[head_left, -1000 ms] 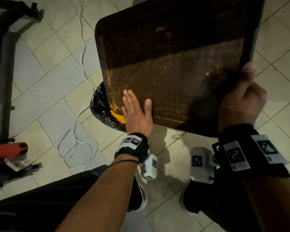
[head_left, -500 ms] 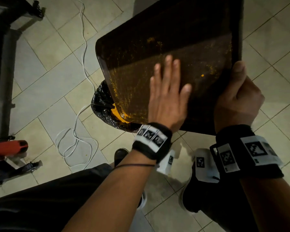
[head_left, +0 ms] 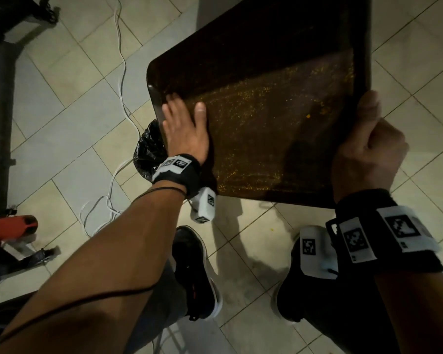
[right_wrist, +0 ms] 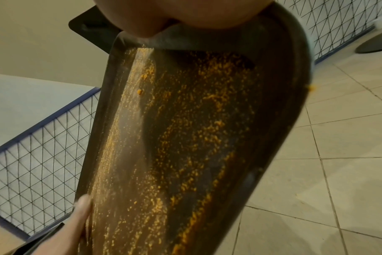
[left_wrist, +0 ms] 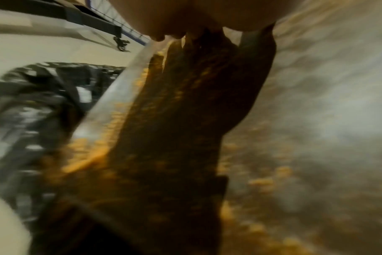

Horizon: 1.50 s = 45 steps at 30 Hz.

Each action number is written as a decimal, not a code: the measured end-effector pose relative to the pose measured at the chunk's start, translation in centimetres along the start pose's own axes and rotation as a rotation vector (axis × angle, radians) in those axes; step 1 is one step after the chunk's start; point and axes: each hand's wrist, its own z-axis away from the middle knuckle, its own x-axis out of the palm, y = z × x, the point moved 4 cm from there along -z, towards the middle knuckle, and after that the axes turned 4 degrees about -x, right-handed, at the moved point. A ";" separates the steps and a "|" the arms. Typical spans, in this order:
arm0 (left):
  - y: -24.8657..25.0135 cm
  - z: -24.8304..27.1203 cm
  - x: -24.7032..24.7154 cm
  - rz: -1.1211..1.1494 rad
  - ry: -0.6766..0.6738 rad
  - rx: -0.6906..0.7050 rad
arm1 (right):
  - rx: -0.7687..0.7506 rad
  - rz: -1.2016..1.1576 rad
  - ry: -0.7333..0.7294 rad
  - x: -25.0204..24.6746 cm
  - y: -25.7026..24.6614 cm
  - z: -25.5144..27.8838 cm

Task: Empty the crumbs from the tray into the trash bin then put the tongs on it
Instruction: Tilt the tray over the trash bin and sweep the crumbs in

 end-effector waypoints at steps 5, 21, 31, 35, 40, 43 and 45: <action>-5.8 1.3 -0.4 -0.226 -0.064 -0.005 | -0.004 -0.022 -0.011 0.2 -0.5 0.2; -4.5 13.3 1.4 0.078 -0.055 -0.016 | -0.077 -0.028 0.054 0.4 -1.2 0.7; -2.0 15.5 6.8 -0.063 -0.269 0.181 | 0.025 -0.081 0.059 -0.6 -0.2 -0.4; -4.6 11.7 5.4 -0.176 -0.274 0.150 | 0.106 -0.116 0.077 -1.2 0.4 -1.4; -8.4 7.0 3.3 -0.750 -0.381 0.207 | 0.053 -0.131 0.068 -1.0 -0.2 -1.7; -9.1 5.6 1.7 -0.909 -0.346 0.256 | 0.026 -0.138 0.076 -0.5 -0.1 -0.8; -8.9 5.0 0.2 -0.884 -0.266 0.254 | 0.014 -0.123 0.081 -0.4 0.0 -0.4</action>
